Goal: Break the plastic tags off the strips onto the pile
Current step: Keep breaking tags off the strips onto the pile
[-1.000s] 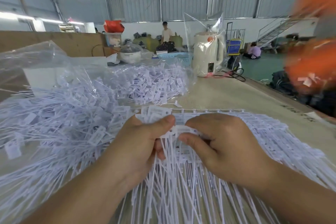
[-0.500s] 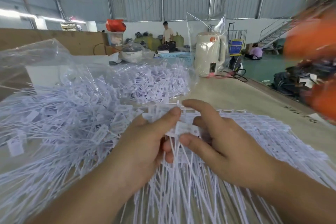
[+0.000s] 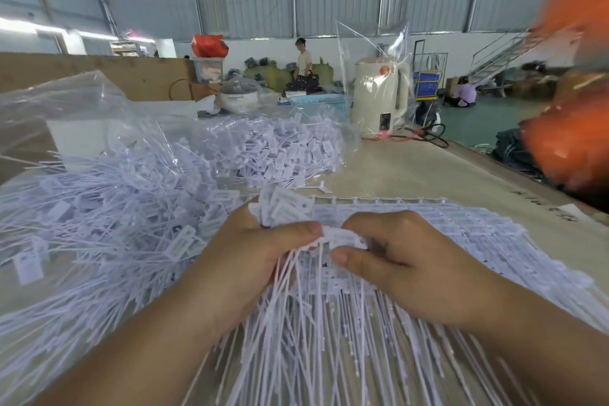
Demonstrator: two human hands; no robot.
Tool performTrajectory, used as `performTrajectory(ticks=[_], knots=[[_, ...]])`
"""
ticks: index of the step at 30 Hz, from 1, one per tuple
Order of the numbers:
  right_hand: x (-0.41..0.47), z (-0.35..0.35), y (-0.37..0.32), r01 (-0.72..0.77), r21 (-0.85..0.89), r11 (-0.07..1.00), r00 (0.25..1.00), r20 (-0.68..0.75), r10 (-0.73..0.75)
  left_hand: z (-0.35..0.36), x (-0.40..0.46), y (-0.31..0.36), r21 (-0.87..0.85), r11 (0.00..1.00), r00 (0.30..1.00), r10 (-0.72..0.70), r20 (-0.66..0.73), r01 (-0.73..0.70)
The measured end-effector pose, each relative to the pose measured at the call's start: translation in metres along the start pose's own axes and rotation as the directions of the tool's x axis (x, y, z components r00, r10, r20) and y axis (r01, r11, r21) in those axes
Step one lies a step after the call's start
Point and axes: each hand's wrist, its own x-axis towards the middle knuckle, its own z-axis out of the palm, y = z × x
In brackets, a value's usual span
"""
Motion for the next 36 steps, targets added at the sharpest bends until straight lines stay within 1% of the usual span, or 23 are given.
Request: performTrajectory(ticks=[2, 5, 9, 12, 14, 17, 20, 22, 24, 25, 26, 27, 29, 30, 32, 34, 36], knots=[[0.001, 0.001, -0.001, -0.011, -0.029, 1.000, 1.000, 0.024, 0.012, 0.000, 0.000, -0.002, 0.076, 0.997, 0.999, -0.028, 0.019, 0.027], [0.001, 0.001, -0.002, -0.019, 0.009, 1.000, 0.999, 0.041, 0.018, 0.000, 0.000, -0.004, 0.122, 0.991, 0.997, -0.065, 0.033, 0.061], [0.000, 0.004, -0.001, -0.046, 0.025, 0.999, 0.999, 0.005, 0.046, 0.003, 0.000, -0.003, 0.058, 0.997, 0.999, -0.047, 0.013, 0.046], [0.002, 0.008, -0.003, -0.051, -0.020, 0.999, 0.994, -0.097, 0.049, 0.005, 0.000, -0.001, 0.001, 0.999, 0.999, -0.035, -0.008, 0.035], [0.003, 0.009, -0.005, -0.031, -0.122, 0.992, 0.982, -0.190, 0.007, 0.005, -0.001, 0.001, -0.024, 0.999, 0.999, -0.045, -0.026, 0.044], [0.002, 0.009, -0.010, 0.041, -0.272, 0.962, 0.943, -0.309, -0.127, 0.009, -0.003, 0.005, -0.062, 0.997, 0.998, -0.054, -0.023, 0.052], [-0.001, 0.011, -0.014, 0.099, -0.393, 0.914, 0.880, -0.395, -0.265, 0.007, -0.002, 0.004, -0.120, 0.984, 0.989, -0.137, -0.048, 0.130], [-0.002, 0.011, -0.016, 0.124, -0.416, 0.901, 0.820, -0.468, -0.329, -0.002, 0.004, 0.002, -0.191, 0.960, 0.974, -0.218, -0.054, 0.204], [-0.002, 0.006, -0.018, 0.163, -0.385, 0.908, 0.792, -0.498, -0.353, -0.014, 0.011, 0.001, -0.261, 0.936, 0.953, -0.274, -0.125, 0.235], [-0.002, 0.004, -0.019, 0.174, -0.352, 0.920, 0.804, -0.489, -0.339, -0.019, 0.013, 0.000, -0.261, 0.939, 0.945, -0.275, -0.177, 0.225], [-0.002, 0.002, -0.020, 0.171, -0.309, 0.936, 0.834, -0.460, -0.304, -0.020, 0.014, 0.000, -0.233, 0.951, 0.945, -0.254, -0.207, 0.205], [-0.002, 0.001, -0.022, 0.151, -0.262, 0.953, 0.876, -0.412, -0.253, -0.019, 0.014, 0.001, -0.189, 0.966, 0.957, -0.211, -0.201, 0.174], [-0.001, 0.003, -0.022, 0.078, -0.204, 0.976, 0.947, -0.291, -0.136, -0.009, 0.010, 0.000, -0.113, 0.989, 0.989, -0.106, -0.100, 0.094], [0.000, 0.006, -0.020, 0.053, -0.206, 0.977, 0.969, -0.227, -0.101, -0.002, 0.007, -0.001, -0.075, 0.995, 0.996, -0.070, -0.046, 0.067], [0.000, 0.012, -0.014, 0.056, -0.208, 0.977, 0.989, -0.121, -0.082, 0.006, 0.003, -0.004, 0.014, 0.999, 0.999, -0.040, 0.001, 0.040], [0.000, 0.014, -0.012, 0.057, -0.166, 0.984, 0.992, -0.098, -0.074, 0.007, 0.003, -0.007, 0.020, 0.999, 0.999, -0.040, -0.004, 0.040], [-0.001, 0.015, -0.012, 0.044, -0.142, 0.989, 0.994, -0.093, -0.058, 0.005, 0.002, -0.007, 0.007, 0.999, 0.999, -0.039, 0.038, 0.039]])
